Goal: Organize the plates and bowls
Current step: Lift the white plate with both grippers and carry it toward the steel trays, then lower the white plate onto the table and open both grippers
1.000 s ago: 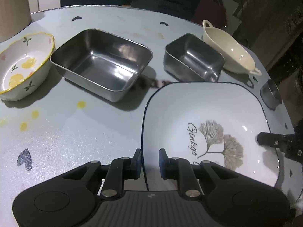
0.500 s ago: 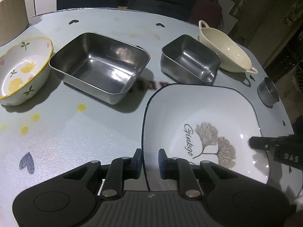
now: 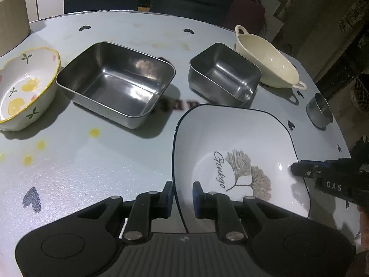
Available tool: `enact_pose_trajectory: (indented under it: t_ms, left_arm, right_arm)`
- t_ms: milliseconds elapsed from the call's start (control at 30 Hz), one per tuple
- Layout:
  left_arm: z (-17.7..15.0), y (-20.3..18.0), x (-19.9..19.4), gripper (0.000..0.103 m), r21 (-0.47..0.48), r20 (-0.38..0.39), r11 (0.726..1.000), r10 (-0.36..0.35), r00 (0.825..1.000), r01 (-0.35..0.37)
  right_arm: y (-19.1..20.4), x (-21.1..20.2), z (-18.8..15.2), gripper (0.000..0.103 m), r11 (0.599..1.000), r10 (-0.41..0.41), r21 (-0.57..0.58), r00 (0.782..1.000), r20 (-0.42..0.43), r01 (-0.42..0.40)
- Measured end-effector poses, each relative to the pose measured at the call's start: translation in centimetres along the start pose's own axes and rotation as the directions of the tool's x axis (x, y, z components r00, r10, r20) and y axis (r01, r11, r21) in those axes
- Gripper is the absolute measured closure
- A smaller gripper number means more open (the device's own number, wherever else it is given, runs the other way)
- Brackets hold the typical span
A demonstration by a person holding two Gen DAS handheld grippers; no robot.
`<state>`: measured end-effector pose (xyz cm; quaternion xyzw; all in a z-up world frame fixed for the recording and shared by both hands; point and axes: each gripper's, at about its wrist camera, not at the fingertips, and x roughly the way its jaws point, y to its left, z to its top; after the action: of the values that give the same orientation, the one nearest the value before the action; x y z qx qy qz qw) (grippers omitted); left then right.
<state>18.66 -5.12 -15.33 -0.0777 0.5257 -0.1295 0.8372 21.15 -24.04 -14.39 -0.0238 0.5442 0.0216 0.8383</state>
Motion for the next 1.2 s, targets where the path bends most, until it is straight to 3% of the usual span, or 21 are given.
enact_pose_trajectory:
  t_ms: [133, 500, 533, 667, 800, 867, 933, 1067, 1100, 1200]
  left_arm:
    - [0.0, 0.1, -0.1, 0.085, -0.002, -0.01, 1.0, -0.005, 1.0, 0.005]
    - [-0.3, 0.2, -0.4, 0.082, 0.004, -0.024, 1.0, -0.001, 1.0, 0.001]
    - [-0.4, 0.2, -0.5, 0.079, 0.003, -0.023, 1.0, -0.004, 1.0, 0.004]
    - [-0.8, 0.1, -1.1, 0.046, 0.013, -0.006, 1.0, -0.001, 1.0, 0.001]
    - [-1.3, -0.3, -1.9, 0.016, 0.019, 0.014, 1.0, -0.004, 1.0, 0.003]
    - [-1.5, -0.4, -2.3, 0.007, 0.01, 0.02, 1.0, -0.007, 1.0, 0.007]
    - [-1.5, -0.5, -2.7, 0.002, 0.009, 0.029, 1.0, -0.004, 1.0, 0.003]
    - [-1.3, -1.1, -3.8, 0.0, 0.044, 0.06, 0.999, 0.004, 0.998, -0.007]
    - [-1.1, -1.2, -4.1, 0.0, 0.05, 0.068, 0.999, 0.008, 0.998, -0.011]
    - [-0.6, -1.6, -5.1, 0.0, 0.061, 0.098, 0.998, 0.007, 0.995, -0.013]
  right_arm:
    - [0.0, 0.6, -0.1, 0.08, 1.0, 0.021, -0.007, 0.999, -0.036, -0.021]
    - [0.4, 0.9, -0.4, 0.078, 1.0, 0.021, -0.01, 0.999, -0.05, -0.022]
    - [0.3, 0.9, -0.4, 0.078, 1.0, 0.022, -0.007, 0.998, -0.05, -0.022]
    - [-0.2, 0.7, -0.6, 0.071, 0.999, 0.045, 0.016, 0.998, -0.04, -0.044]
    - [-0.5, -0.4, -1.0, 0.045, 0.997, 0.066, 0.036, 0.998, 0.001, -0.066]
    - [-0.7, -1.0, -1.3, 0.034, 0.996, 0.073, 0.045, 0.997, 0.021, -0.074]
    - [-0.9, -1.6, -1.6, 0.023, 0.994, 0.083, 0.065, 0.996, 0.041, -0.085]
    - [-1.5, -2.8, -2.1, 0.01, 0.988, 0.102, 0.107, 0.992, 0.068, -0.109]
    - [-1.8, -3.1, -2.2, 0.001, 0.986, 0.111, 0.118, 0.991, 0.077, -0.12]
    - [-2.8, -4.1, -2.1, 0.0, 0.974, 0.128, 0.171, 0.984, 0.124, -0.149]
